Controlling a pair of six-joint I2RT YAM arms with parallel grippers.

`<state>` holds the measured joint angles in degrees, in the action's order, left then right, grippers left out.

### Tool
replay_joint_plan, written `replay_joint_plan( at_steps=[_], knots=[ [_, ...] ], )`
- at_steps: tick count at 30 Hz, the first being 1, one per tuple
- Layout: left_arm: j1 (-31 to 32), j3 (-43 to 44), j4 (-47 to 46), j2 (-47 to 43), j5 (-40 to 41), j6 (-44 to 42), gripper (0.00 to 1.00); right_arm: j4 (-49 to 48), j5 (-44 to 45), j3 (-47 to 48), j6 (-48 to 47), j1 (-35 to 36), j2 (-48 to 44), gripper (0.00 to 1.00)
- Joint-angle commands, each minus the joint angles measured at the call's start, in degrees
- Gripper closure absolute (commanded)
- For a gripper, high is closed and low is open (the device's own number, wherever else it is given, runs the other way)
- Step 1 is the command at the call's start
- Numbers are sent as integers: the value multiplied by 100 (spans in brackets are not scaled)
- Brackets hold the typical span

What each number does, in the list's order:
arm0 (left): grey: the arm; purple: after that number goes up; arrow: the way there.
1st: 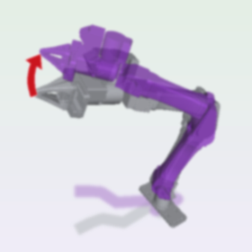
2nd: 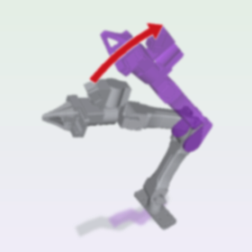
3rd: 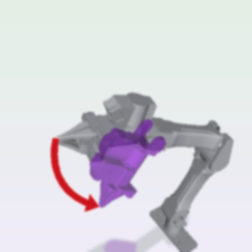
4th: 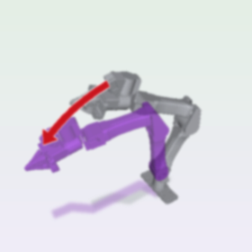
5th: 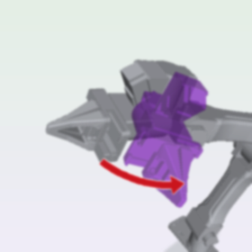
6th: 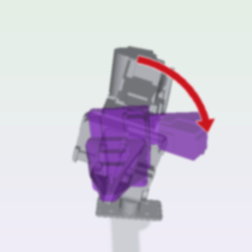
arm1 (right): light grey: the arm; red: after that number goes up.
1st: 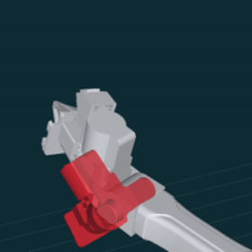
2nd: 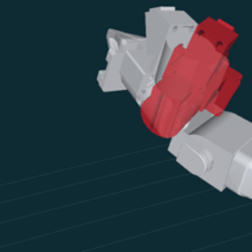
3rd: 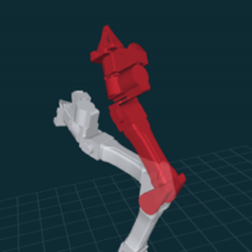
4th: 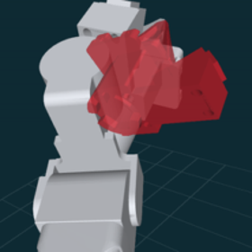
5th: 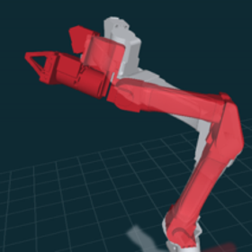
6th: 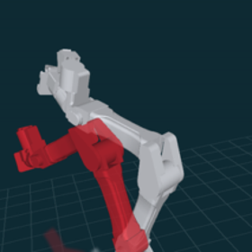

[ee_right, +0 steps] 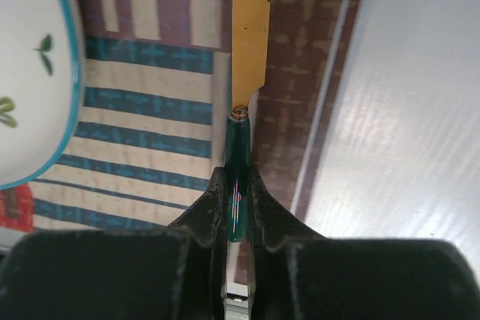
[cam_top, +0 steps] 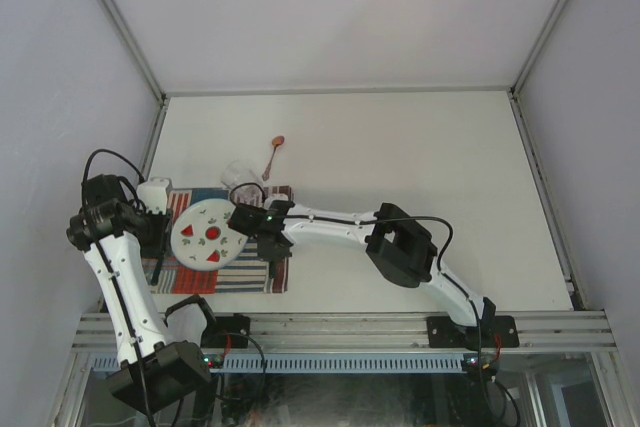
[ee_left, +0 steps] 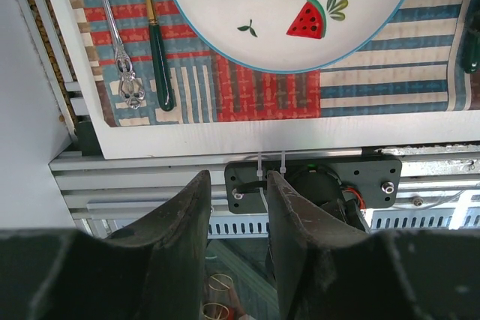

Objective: Set the dinner table for one person

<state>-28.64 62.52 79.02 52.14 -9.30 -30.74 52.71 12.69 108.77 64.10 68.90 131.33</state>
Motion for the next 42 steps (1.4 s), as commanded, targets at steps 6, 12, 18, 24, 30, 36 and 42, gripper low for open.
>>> replay_joint_plan(
  at_steps=[6, 12, 18, 24, 30, 36, 42],
  knots=[
    [-44, -11, 17, -119, 0, -81, 59, -751, -475, 653, -108, 88, 335, 100],
    [-37, -38, 3, -178, 92, -148, 59, -868, -651, 812, -131, 75, 532, 100],
    [-47, -65, -60, -107, 81, -152, 59, -865, -667, 799, -128, 71, 576, 100],
    [-40, -3, -104, 3, 69, -134, 59, -943, -630, 782, -147, 53, 563, 100],
    [-39, 16, -150, 119, -15, -75, 59, -896, -478, 771, -187, 35, 444, 84],
    [-44, 91, -209, 217, -98, 28, 59, -950, -285, 633, -242, 16, 274, 66],
    [-40, 173, -343, 331, -196, 221, 59, -1006, -90, 478, -351, -25, -56, 58]
  ],
)
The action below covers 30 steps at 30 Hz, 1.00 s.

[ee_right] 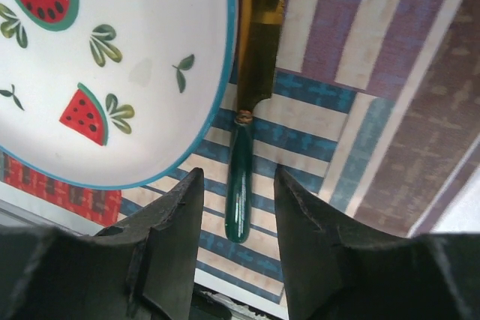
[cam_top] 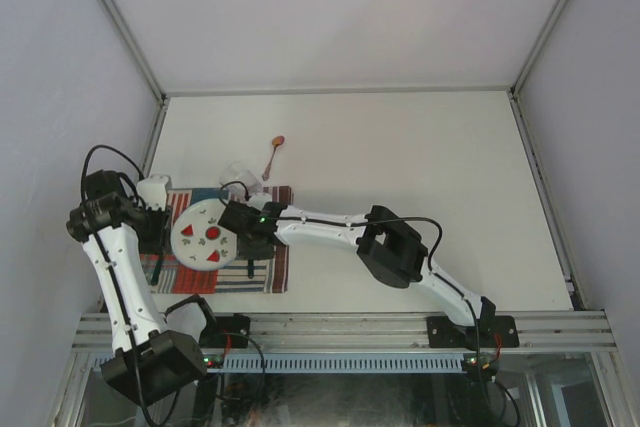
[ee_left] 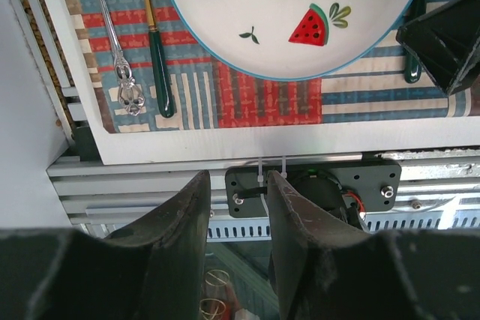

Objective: Set the dinner table for one person

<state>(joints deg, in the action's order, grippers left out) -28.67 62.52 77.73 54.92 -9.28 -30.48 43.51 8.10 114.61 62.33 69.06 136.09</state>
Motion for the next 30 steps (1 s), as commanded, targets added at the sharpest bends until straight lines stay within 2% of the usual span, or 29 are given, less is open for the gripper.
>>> replay_joint_plan(
  at_steps=[1, 6, 11, 15, 18, 20, 25, 30],
  knots=[
    [-42, 206, -253, 123, -258, 262, 59, -61, 419, -128, -176, -48, -598, 58],
    [-38, 577, -422, 877, -822, 752, 59, 373, 988, -252, -247, -175, -998, 58],
    [109, 1263, -662, 1633, -1052, 1235, 59, 447, 1248, -1155, -403, -591, -1908, 59],
    [657, 1552, -861, 1880, -823, 1511, 58, 423, 1451, -1964, -604, -997, -2758, 59],
    [1215, 1387, -1274, 1955, -636, 1836, 57, 399, 1484, -2465, -753, -1378, -3276, 59],
    [1473, 1328, -1441, 2207, -788, 2048, 57, 316, 1397, -2793, -862, -1637, -3527, 59],
    [1665, 1801, -1622, 3378, -1570, 2533, 56, 441, 1347, -3129, -1195, -2035, -3750, 59],
    [1774, 2691, -1704, 4198, -1460, 2637, 54, 407, 1306, -3415, -1311, -2177, -3852, 59]
  ],
)
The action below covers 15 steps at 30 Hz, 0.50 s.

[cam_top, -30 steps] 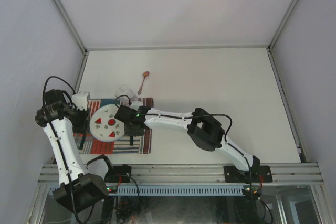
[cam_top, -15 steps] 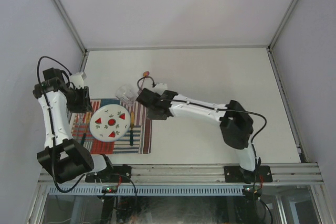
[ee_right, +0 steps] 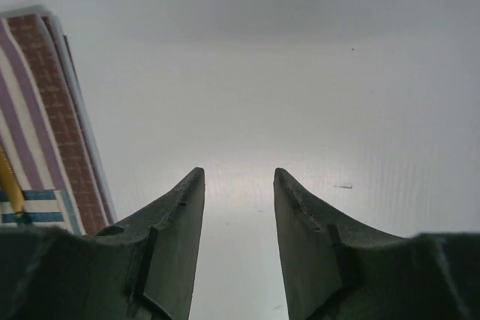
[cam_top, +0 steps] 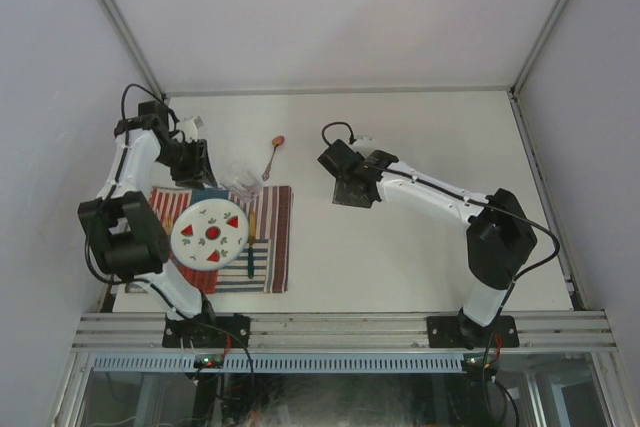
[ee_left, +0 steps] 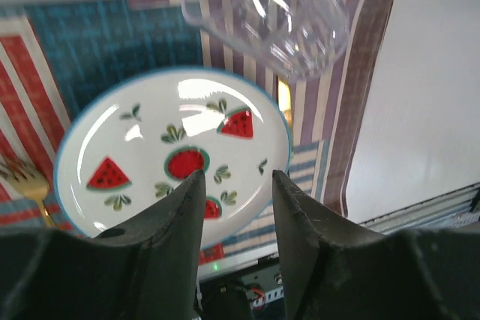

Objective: Set the dinner table for one person

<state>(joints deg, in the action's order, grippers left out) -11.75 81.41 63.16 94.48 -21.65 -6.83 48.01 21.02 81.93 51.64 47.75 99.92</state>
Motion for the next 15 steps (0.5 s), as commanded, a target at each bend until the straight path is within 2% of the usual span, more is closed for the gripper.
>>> replay_joint_plan(
  at_steps=[1, 5, 15],
  knots=[
    [111, 936, -277, 360, -199, 255, 53, -79, -3, -220, -235, -80, -262, 59],
    [278, 1294, -343, 823, -174, 274, 53, -182, -90, -434, -230, -225, -328, 59],
    [449, 1448, -582, 1581, -341, 248, 56, -221, -266, -550, -401, -619, -232, 60]
  ],
)
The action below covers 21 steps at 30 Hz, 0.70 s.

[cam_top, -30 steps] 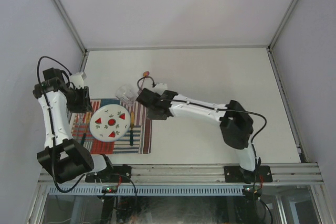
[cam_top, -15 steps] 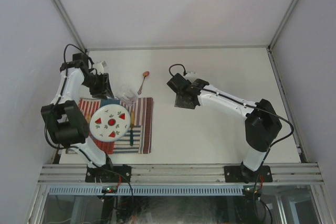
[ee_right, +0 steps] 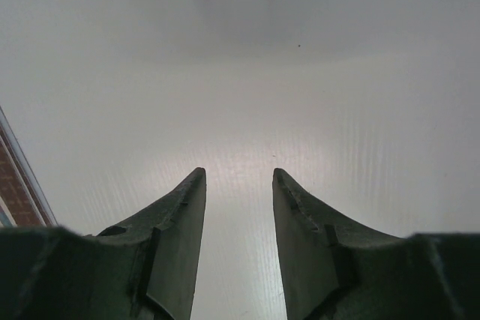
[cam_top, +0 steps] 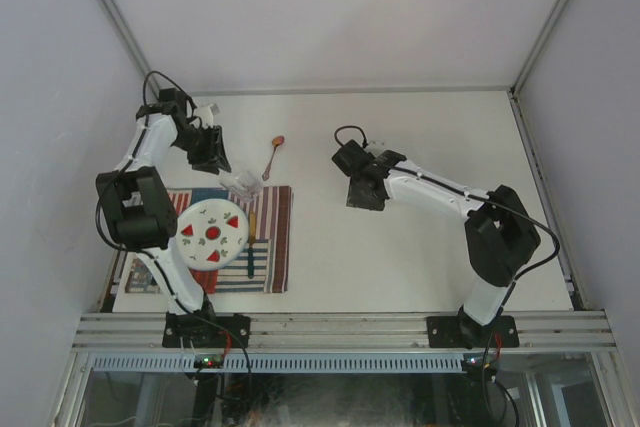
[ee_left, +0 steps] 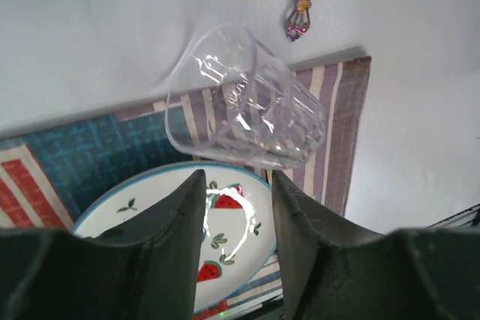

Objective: Set the dinner table for one person

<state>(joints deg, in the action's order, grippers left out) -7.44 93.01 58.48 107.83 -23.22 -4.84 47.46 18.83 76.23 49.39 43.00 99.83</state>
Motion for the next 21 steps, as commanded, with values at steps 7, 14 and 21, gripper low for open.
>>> replay_joint_plan(
  at_steps=[7, 14, 21],
  knots=[
    [22, 406, -281, 453, 70, -81, 58, -160, -59, 24, -252, -282, -189, 61],
    [32, 546, -291, 745, -13, -158, 58, -178, -184, 132, -305, -345, 11, 61],
    [32, 529, -231, 905, -182, -204, 59, -118, -294, 303, -367, -384, 201, 62]
  ],
)
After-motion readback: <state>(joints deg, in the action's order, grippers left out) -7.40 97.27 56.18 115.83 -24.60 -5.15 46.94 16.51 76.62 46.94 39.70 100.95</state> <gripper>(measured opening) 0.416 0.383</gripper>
